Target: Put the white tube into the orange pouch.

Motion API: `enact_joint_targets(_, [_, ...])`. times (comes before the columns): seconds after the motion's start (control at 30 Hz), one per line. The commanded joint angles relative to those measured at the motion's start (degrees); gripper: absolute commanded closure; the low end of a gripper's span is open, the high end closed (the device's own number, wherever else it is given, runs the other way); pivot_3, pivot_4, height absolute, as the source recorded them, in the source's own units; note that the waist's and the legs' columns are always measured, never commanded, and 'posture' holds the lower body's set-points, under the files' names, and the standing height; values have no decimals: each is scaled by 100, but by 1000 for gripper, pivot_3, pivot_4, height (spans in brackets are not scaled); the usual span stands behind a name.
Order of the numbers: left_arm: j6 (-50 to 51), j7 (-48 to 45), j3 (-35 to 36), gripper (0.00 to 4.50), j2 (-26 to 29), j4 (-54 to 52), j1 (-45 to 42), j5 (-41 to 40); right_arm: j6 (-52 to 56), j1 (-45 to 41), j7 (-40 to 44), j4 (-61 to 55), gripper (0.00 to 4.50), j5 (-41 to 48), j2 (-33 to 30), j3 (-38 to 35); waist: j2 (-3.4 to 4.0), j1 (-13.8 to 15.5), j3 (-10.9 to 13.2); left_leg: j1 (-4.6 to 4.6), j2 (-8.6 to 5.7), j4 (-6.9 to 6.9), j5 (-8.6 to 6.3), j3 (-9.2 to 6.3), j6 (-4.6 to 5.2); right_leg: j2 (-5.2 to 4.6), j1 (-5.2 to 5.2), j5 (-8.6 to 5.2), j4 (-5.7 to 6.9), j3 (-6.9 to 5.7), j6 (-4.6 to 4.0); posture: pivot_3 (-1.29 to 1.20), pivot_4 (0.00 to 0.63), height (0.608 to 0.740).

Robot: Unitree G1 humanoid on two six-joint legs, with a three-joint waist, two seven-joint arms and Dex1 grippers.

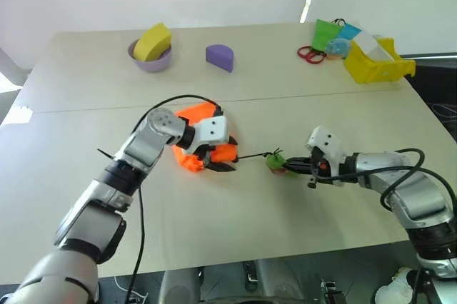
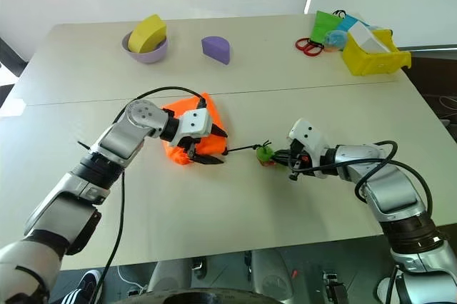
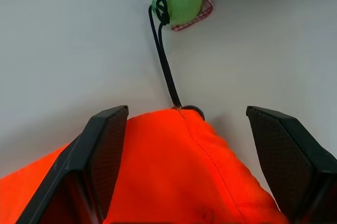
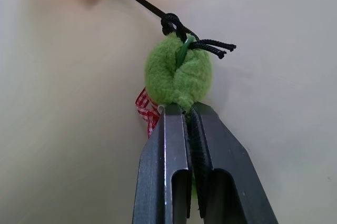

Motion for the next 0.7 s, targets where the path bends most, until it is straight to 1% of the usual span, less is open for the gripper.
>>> enact_joint_targets(0.03, [-284,-79,-9,672,-146,427,-352,159,-60,-19,-82,-100,4500,-64,89,36,0,1,0,0,0,1,0,0,0,0,0,1,0,0,-1,0,150,734])
enact_joint_targets(0.13, [-326,-128,33,672,-287,604,-475,159,-69,-11,-133,-109,4500,-104,140,52,0,2,0,0,0,4,0,-1,0,1,1,4,0,0,-1,0,150,734])
enact_joint_targets(0.37, [-274,-308,-10,672,-169,447,-304,286,-40,65,-157,-197,4500,-131,172,42,0,-16,0,0,1,-1,-2,-1,3,5,-2,9,0,2,8,0,150,734])
enact_joint_targets(0.47, [-294,-323,-58,672,-213,448,-269,333,-28,91,-170,-245,4500,-122,167,22,0,-7,0,0,2,2,-2,0,3,3,-1,6,1,2,2,0,150,734])
enact_joint_targets(0.53, [-246,-334,-65,1199,-272,433,-260,318,-37,81,-179,-229,4500,-133,176,19,0,-6,0,0,1,5,-2,-1,3,1,-1,6,1,2,1,0,150,734])
enact_joint_targets(0.57, [-229,-339,-57,1647,-289,423,-255,311,-40,78,-180,-219,4500,-139,181,19,0,-5,0,0,1,6,-2,-1,3,0,-1,7,1,3,3,0,150,734])
enact_joint_targets(0.6, [-200,-364,-64,1967,-288,385,-231,311,-41,85,-180,-227,4500,-142,181,19,0,-5,0,0,1,6,-2,-1,3,0,-1,7,1,3,3,0,150,734])
enact_joint_targets(0.63, [-170,-394,-73,2506,-280,346,-206,314,-40,91,-182,-234,4500,-144,183,19,0,-5,0,-1,1,6,-2,-1,3,0,-1,7,1,3,3,0,150,734])
enact_joint_targets(0.67, [-144,-419,-77,2947,-274,317,-187,316,-39,94,-184,-239,4500,-145,184,19,0,-8,0,0,1,5,-2,-1,3,0,-1,6,1,3,3,0,150,734])
enact_joint_targets(0.7, [-172,-327,-73,3515,-281,300,-173,373,-39,104,-176,-253,4500,-142,180,23,0,-8,0,0,1,5,-2,-1,3,1,-1,7,1,3,3,0,150,734])
